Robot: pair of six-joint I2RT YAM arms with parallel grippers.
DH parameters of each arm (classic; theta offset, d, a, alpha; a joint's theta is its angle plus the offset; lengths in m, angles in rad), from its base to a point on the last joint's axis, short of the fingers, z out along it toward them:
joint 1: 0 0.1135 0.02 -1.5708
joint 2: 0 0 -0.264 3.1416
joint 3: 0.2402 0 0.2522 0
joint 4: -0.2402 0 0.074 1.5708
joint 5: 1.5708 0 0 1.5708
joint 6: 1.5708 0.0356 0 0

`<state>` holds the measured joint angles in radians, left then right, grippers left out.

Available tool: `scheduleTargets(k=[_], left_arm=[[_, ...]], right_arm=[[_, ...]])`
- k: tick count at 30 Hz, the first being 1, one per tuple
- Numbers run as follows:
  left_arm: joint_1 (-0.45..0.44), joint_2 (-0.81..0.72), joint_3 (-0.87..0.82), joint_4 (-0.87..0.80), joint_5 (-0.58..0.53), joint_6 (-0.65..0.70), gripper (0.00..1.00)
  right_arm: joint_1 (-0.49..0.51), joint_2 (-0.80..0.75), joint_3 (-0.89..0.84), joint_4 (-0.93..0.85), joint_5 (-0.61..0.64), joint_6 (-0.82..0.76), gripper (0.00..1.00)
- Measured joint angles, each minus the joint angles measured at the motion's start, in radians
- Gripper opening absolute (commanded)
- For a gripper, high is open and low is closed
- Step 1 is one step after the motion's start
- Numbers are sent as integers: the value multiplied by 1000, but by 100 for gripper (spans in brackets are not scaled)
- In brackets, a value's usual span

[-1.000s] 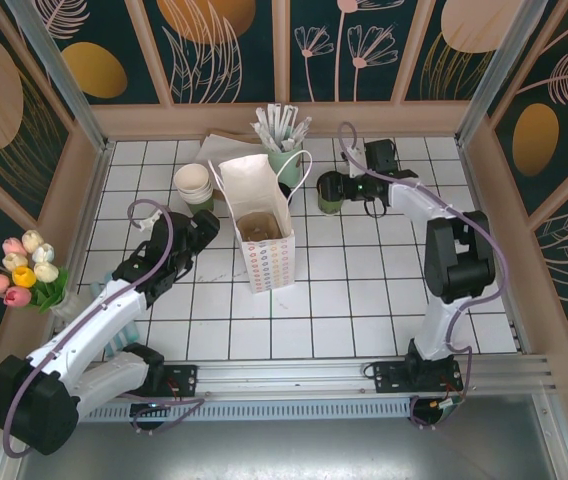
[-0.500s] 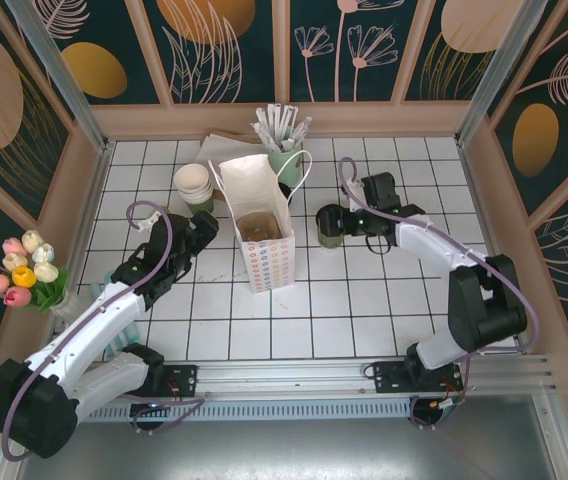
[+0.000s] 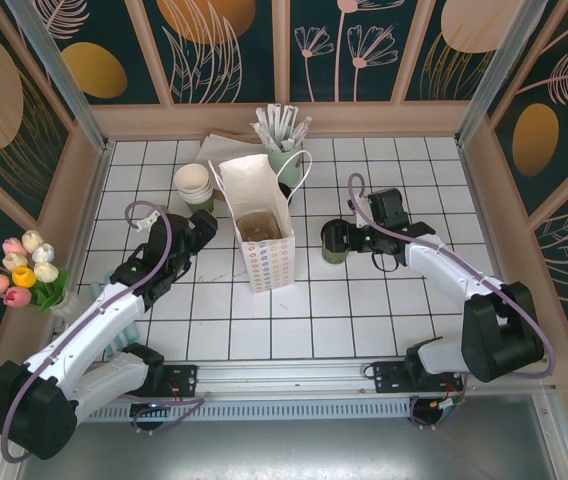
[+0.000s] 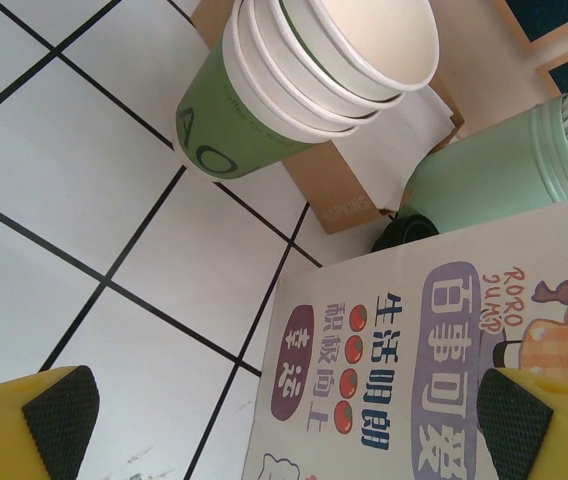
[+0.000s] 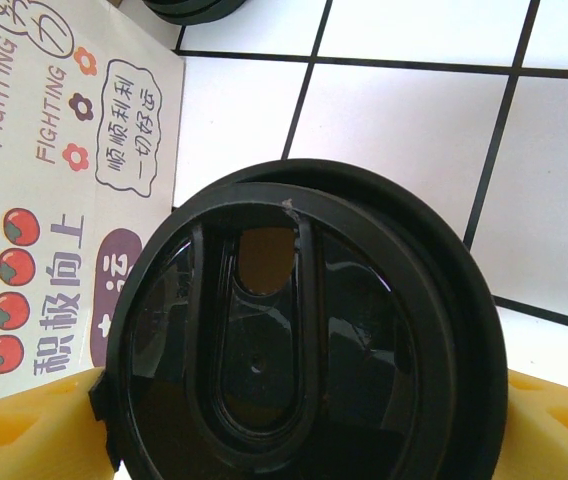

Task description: Pack the takeout coffee

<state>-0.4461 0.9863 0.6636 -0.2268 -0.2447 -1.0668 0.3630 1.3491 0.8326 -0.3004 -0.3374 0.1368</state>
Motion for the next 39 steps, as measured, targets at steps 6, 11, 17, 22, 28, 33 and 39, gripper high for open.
scheduleTargets(k=[6,11,17,22,28,33,39], left_arm=[[0,2,0,0,0,0,98],[0,6,0,11,0,0,99],[0,22,-8,18,0,0,99],[0,23,-15,24,0,3,99],[0,23,-17,33,0,12,98],[0,23,-17,39,0,16,99],[0,24,-19,43,0,18,98]], right_arm=[[0,0,0,-15,6,0,98],[0,0,29,-84,28,3,99],[0,4,125,-188,64,44,99],[0,66,247,-308,122,111,99],[1,176,403,-476,111,158,99],[16,246,547,-623,120,170,99],[48,343,669,-785,187,184,99]])
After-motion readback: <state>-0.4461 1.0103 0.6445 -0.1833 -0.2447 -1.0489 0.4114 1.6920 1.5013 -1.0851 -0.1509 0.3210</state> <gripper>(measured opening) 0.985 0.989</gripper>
